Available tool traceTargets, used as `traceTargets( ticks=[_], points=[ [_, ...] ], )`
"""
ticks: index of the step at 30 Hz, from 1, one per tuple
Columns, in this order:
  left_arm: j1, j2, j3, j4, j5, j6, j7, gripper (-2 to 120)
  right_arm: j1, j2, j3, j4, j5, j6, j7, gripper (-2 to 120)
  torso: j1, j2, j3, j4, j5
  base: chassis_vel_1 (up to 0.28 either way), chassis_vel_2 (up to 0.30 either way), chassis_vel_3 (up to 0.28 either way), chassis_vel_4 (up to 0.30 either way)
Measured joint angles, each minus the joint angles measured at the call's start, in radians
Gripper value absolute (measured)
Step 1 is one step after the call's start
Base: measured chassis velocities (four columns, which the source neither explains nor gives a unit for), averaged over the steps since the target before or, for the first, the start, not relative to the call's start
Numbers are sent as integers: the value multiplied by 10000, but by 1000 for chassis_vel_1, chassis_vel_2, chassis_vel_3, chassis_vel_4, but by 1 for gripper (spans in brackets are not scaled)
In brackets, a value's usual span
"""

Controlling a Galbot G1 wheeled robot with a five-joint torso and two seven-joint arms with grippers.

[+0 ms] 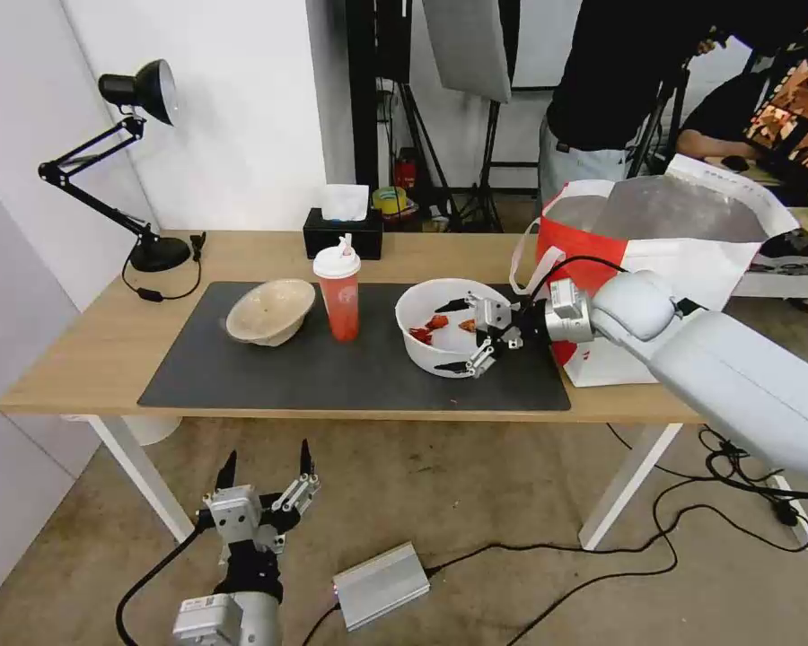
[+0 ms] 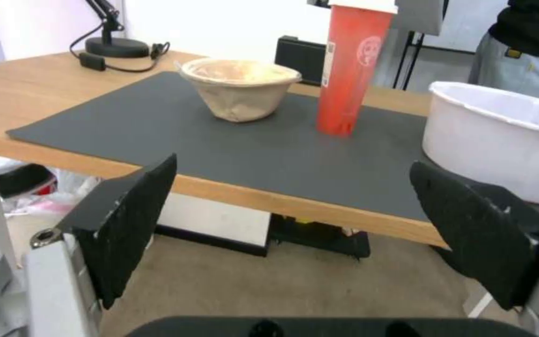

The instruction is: Pick up the trash from the table and place it into the takeout bag.

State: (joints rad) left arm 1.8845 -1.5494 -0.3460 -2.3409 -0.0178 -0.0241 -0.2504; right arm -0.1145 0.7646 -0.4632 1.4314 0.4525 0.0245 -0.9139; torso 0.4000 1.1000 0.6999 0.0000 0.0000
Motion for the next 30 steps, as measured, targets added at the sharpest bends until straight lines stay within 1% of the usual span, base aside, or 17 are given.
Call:
traceTargets(
  ticks=[9,18,30],
  points=[
    [-8,-102,124,103,75,-52,-2,100,123,51,-115,-326,-20,15,-463,100,0,0,0,0,1,0,0,0,0],
    [27,-148,183,179,140,-195,-2,100,210,177,-279,-599,-205,19,-586,100,0,0,0,-1,0,0,0,0,0],
    [98,-161,174,182,174,-235,5,100,335,571,-487,-1284,-564,19,-877,100,0,0,0,1,0,0,0,0,0]
  ],
)
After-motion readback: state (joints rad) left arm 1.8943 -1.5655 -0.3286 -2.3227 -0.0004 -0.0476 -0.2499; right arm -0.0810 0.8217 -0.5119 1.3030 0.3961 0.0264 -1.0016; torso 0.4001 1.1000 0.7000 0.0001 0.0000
